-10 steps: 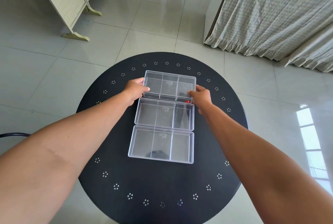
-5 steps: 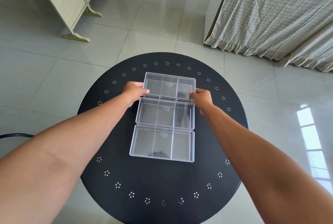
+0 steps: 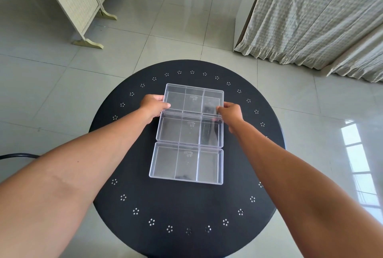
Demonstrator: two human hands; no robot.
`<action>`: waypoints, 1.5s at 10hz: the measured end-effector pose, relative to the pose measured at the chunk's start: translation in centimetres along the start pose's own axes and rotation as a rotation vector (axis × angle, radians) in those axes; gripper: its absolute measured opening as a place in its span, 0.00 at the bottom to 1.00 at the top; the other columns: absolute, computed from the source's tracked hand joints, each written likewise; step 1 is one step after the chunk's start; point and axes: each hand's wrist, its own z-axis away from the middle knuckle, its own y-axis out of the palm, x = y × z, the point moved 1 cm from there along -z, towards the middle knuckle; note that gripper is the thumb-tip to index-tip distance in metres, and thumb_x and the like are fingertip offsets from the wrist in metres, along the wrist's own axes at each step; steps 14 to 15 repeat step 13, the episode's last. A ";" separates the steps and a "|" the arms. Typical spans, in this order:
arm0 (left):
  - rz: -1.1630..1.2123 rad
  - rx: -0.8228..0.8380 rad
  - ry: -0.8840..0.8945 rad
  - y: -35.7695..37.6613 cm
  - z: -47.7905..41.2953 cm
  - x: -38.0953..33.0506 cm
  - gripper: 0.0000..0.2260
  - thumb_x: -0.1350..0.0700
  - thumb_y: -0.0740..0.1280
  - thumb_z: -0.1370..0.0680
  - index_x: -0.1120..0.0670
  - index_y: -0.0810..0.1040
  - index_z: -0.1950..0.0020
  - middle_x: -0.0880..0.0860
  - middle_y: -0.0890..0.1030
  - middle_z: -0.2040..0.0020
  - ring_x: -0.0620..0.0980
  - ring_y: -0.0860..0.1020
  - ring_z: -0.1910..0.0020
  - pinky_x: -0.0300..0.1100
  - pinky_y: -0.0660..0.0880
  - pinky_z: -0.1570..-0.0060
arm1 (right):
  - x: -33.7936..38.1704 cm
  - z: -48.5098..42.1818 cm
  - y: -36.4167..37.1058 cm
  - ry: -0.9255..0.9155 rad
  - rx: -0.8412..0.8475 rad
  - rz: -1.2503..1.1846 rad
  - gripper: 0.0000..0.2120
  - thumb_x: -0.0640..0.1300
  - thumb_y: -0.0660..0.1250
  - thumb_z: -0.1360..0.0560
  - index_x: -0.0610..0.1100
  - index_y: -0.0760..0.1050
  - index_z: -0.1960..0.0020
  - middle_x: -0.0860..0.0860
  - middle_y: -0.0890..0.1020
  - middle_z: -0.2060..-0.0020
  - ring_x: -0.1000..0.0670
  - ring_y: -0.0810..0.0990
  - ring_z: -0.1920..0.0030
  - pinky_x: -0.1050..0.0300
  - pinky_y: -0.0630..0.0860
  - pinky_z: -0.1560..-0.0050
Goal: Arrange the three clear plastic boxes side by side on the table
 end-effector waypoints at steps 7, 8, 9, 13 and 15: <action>-0.013 -0.018 -0.007 0.2 0.2 0.3 0.25 0.62 0.73 0.27 0.58 0.73 0.31 0.56 0.79 0.36 0.53 0.79 0.41 0.43 0.74 0.52 | 0.0 0.3 -0.1 -0.009 0.008 -0.012 0.09 0.38 0.64 0.23 0.49 0.80 0.54 0.50 0.84 0.56 0.50 0.79 0.58 0.58 0.78 0.54; -0.016 -0.028 -0.003 0.3 0.1 0.3 0.24 0.62 0.73 0.27 0.58 0.74 0.31 0.56 0.79 0.36 0.52 0.79 0.43 0.42 0.74 0.50 | 0.0 0.3 -0.2 -0.009 0.008 -0.017 0.09 0.38 0.64 0.23 0.48 0.81 0.53 0.49 0.84 0.54 0.51 0.79 0.59 0.61 0.76 0.59; -0.032 -0.026 -0.008 0.3 0.1 0.3 0.24 0.61 0.73 0.26 0.57 0.73 0.30 0.56 0.79 0.36 0.53 0.79 0.40 0.43 0.74 0.49 | 0.1 0.4 -0.2 -0.002 0.012 -0.007 0.10 0.38 0.64 0.24 0.46 0.82 0.49 0.47 0.85 0.52 0.51 0.79 0.61 0.62 0.76 0.61; -0.060 -0.113 0.063 -0.8 2.0 0.7 0.24 0.57 0.70 0.25 0.54 0.73 0.29 0.56 0.75 0.31 0.54 0.75 0.34 0.44 0.69 0.35 | -0.4 2.6 -1.7 0.016 -0.122 -0.007 0.23 0.48 0.65 0.21 0.45 0.70 0.28 0.48 0.79 0.37 0.44 0.78 0.40 0.57 0.70 0.52; -0.060 -0.113 0.063 -0.8 2.0 0.7 0.24 0.57 0.70 0.25 0.54 0.73 0.29 0.56 0.75 0.31 0.54 0.75 0.34 0.44 0.69 0.35 | -0.4 2.6 -1.7 0.016 -0.122 -0.007 0.23 0.48 0.65 0.21 0.45 0.70 0.28 0.48 0.79 0.37 0.44 0.78 0.40 0.57 0.70 0.52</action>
